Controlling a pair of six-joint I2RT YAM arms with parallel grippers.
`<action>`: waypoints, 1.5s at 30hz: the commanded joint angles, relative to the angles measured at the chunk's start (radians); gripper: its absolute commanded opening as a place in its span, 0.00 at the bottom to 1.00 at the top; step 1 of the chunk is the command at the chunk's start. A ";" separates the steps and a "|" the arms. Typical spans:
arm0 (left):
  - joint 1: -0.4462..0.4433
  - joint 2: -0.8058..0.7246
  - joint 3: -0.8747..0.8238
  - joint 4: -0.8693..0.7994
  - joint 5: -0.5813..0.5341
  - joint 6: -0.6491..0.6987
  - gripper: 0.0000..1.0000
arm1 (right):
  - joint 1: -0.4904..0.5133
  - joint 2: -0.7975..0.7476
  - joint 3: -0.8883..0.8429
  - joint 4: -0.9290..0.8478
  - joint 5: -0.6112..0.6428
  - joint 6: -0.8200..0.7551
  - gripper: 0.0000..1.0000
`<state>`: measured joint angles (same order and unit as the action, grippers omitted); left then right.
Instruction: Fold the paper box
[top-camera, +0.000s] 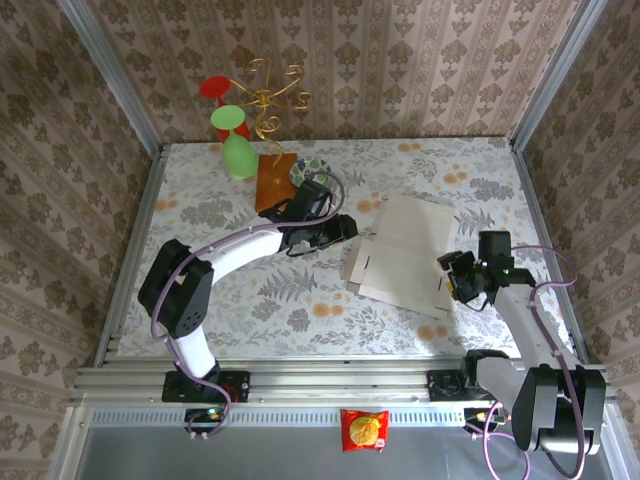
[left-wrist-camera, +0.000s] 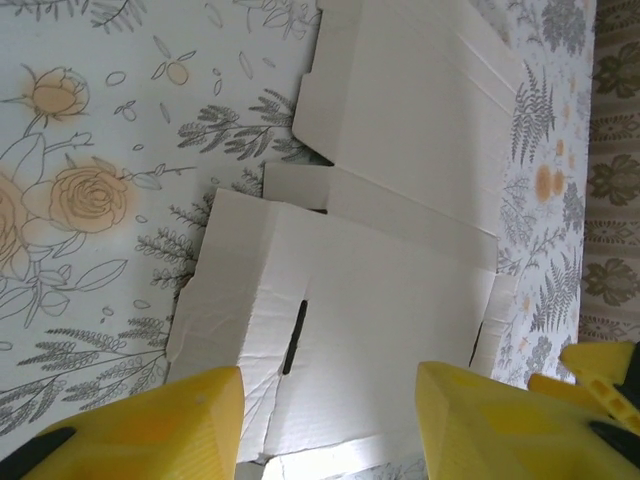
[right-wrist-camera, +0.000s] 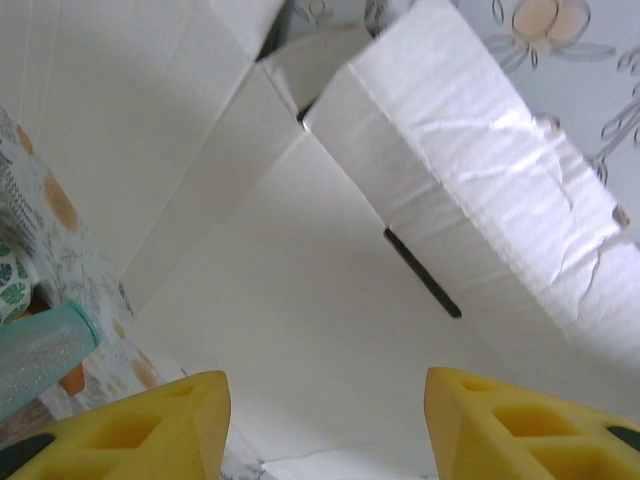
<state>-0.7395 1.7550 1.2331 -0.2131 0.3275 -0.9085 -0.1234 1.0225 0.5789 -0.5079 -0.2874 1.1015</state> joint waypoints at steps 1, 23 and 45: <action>-0.003 0.003 -0.056 -0.004 0.077 -0.054 0.50 | -0.023 0.030 0.039 -0.060 0.065 -0.050 0.55; 0.053 -0.067 -0.285 0.304 0.072 -0.387 0.55 | 0.026 0.742 0.290 0.319 -0.130 0.121 0.38; -0.023 0.084 -0.336 0.607 -0.136 -0.720 0.53 | 0.041 0.784 0.318 0.255 -0.141 0.136 0.37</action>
<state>-0.7544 1.8263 0.8986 0.3519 0.2367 -1.5936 -0.0788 1.7649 0.9081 -0.1604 -0.4332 1.2343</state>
